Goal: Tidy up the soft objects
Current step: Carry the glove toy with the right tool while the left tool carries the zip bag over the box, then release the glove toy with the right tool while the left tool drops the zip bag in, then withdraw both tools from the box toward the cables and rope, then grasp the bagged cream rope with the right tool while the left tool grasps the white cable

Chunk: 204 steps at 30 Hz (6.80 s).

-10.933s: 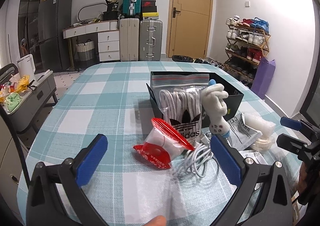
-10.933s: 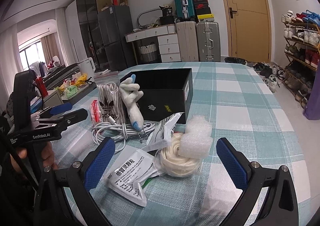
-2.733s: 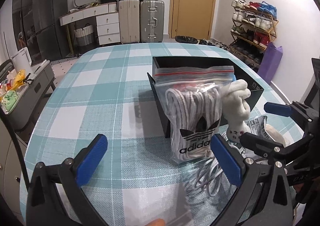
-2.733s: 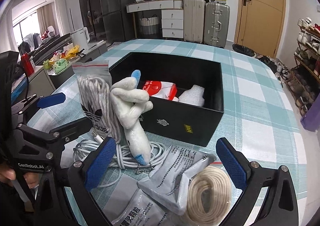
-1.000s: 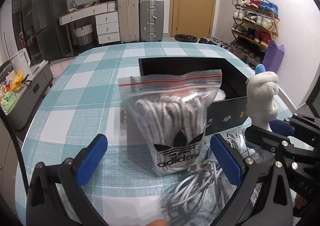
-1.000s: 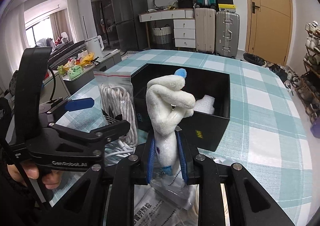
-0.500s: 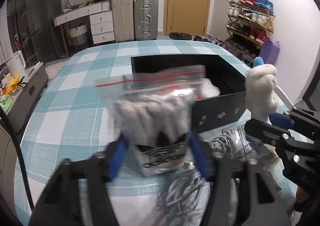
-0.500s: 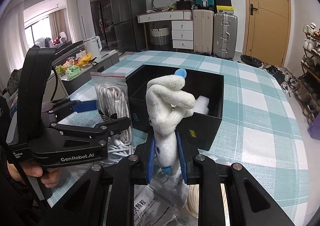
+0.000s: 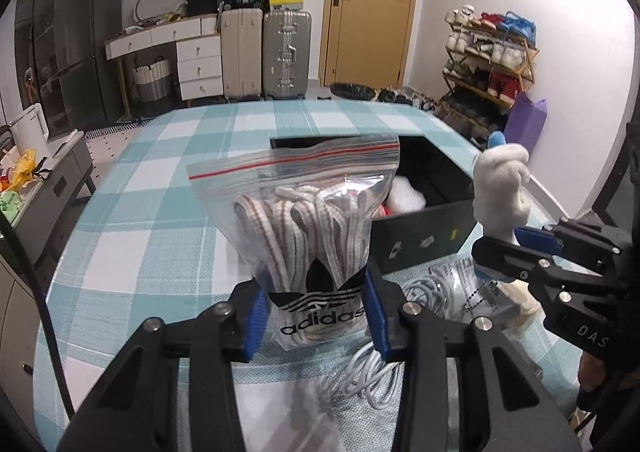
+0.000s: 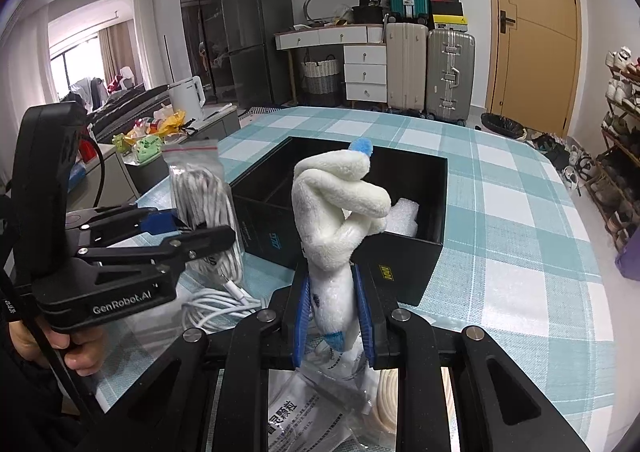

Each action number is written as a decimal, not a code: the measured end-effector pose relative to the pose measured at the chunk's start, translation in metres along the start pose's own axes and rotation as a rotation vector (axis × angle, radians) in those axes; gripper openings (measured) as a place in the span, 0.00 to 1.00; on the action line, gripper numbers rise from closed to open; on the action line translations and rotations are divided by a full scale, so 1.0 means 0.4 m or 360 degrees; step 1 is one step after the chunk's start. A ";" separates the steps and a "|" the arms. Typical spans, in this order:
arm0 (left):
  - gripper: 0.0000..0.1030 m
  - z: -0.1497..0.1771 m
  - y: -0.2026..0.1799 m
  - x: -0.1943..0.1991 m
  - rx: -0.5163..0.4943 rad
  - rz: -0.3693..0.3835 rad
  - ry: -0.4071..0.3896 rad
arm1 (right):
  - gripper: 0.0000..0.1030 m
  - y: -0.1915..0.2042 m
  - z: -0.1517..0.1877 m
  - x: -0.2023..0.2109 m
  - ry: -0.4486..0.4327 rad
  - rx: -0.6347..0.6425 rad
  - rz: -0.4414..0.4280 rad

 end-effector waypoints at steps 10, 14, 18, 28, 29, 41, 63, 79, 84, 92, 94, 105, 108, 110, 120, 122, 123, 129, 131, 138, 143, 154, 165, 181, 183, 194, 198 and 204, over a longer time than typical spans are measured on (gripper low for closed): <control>0.39 -0.054 0.009 0.056 0.0012 0.0024 -0.0102 | 0.21 -0.018 -0.043 0.032 -0.0056 -0.0039 0.0001; 0.39 -0.077 0.012 0.071 0.0029 0.0037 -0.0142 | 0.21 -0.030 -0.059 0.040 -0.0072 -0.0048 0.0014; 0.39 -0.100 0.010 0.079 0.0036 0.0055 -0.0171 | 0.21 -0.036 -0.078 0.053 -0.0099 -0.0049 0.0028; 0.39 -0.150 -0.003 0.080 -0.0007 0.0079 -0.0217 | 0.21 -0.045 -0.117 0.048 -0.0117 -0.0025 0.0042; 0.39 -0.155 -0.003 0.077 -0.0008 0.0080 -0.0218 | 0.21 -0.046 -0.120 0.048 -0.0122 -0.0024 0.0045; 0.39 -0.192 -0.019 0.023 -0.0019 0.0094 -0.0201 | 0.21 -0.061 -0.148 0.033 -0.0132 -0.0028 0.0068; 0.40 -0.173 -0.036 -0.124 -0.0054 0.0095 -0.0013 | 0.21 -0.077 -0.160 -0.105 0.0017 0.0032 0.0057; 0.40 -0.131 -0.033 -0.165 -0.0074 0.0089 0.0104 | 0.21 -0.103 -0.112 -0.174 0.0196 0.0060 0.0083; 0.40 -0.127 -0.035 -0.164 -0.0097 0.0094 0.0119 | 0.21 -0.108 -0.103 -0.178 0.0223 0.0037 0.0077; 0.42 -0.120 -0.034 -0.161 -0.0108 0.0092 0.0131 | 0.21 -0.107 -0.098 -0.172 0.0232 0.0019 0.0082; 0.45 -0.120 -0.033 -0.155 -0.0091 0.0109 0.0135 | 0.21 -0.106 -0.104 -0.160 0.0196 0.0027 0.0089; 0.96 -0.142 -0.022 -0.063 -0.0058 0.0097 -0.0002 | 0.78 -0.109 -0.120 -0.017 -0.0033 0.0087 0.0190; 1.00 -0.134 -0.009 -0.037 -0.0026 0.0099 -0.0015 | 0.88 -0.114 -0.111 0.015 -0.0070 0.0051 0.0197; 1.00 -0.125 -0.003 -0.023 -0.0027 0.0085 -0.0018 | 0.96 -0.118 -0.105 0.032 -0.0090 0.0023 0.0207; 1.00 -0.067 0.024 0.028 -0.0013 0.0026 -0.0033 | 0.99 -0.151 -0.047 0.055 -0.0069 -0.0100 0.0241; 1.00 -0.059 0.022 0.032 -0.0017 0.0024 -0.0034 | 0.99 -0.150 -0.029 0.060 -0.0048 -0.0084 0.0242; 1.00 -0.053 0.021 0.033 -0.0019 0.0022 -0.0034 | 0.99 -0.148 -0.024 0.059 -0.0044 -0.0075 0.0244; 1.00 -0.023 0.010 0.028 -0.0037 0.0020 -0.0001 | 0.99 -0.147 0.011 0.060 -0.0012 -0.0053 0.0249; 1.00 -0.014 0.004 0.029 -0.0047 0.0022 0.0004 | 0.99 -0.146 0.023 0.062 0.0010 -0.0040 0.0239; 1.00 0.006 -0.016 0.021 -0.0066 0.0047 0.0023 | 0.99 -0.150 0.086 0.055 0.0139 0.0108 0.0247; 1.00 0.027 -0.022 0.007 -0.0067 0.0038 0.0046 | 0.99 -0.151 0.123 0.042 0.0210 0.0144 0.0206; 1.00 0.079 -0.043 -0.017 -0.0116 0.0064 0.0124 | 0.99 -0.174 0.182 0.017 0.0368 0.0092 0.0148; 1.00 0.098 -0.051 -0.040 -0.0111 0.0068 0.0170 | 0.99 -0.170 0.204 -0.034 0.0451 -0.0034 0.0111; 1.00 0.107 -0.044 -0.056 -0.0116 0.0052 0.0211 | 0.99 -0.216 0.214 -0.039 0.0473 -0.0049 0.0197; 1.00 0.108 -0.044 -0.058 -0.0118 0.0056 0.0214 | 0.99 -0.212 0.217 -0.045 0.0473 -0.0026 0.0217; 1.00 0.119 -0.053 -0.073 -0.0155 0.0065 0.0270 | 0.65 -0.175 0.215 -0.046 0.0458 0.0032 0.0147; 1.00 0.119 -0.066 -0.081 -0.0196 0.0048 0.0285 | 0.51 -0.170 0.215 -0.038 0.0448 0.0058 0.0124; 1.00 0.122 -0.072 -0.088 -0.0228 0.0019 0.0311 | 0.40 -0.175 0.221 -0.018 0.0436 0.0108 0.0108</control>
Point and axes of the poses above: each gripper's, at about its wrist camera, not at the fingertips, and x roughly against the way its jaws point, y to its left, z to its underside, the point moved 10 cm from there along -x, roughly the way its jaws point, and after that the axes turned 4 degrees about z, right-handed, at the moved point
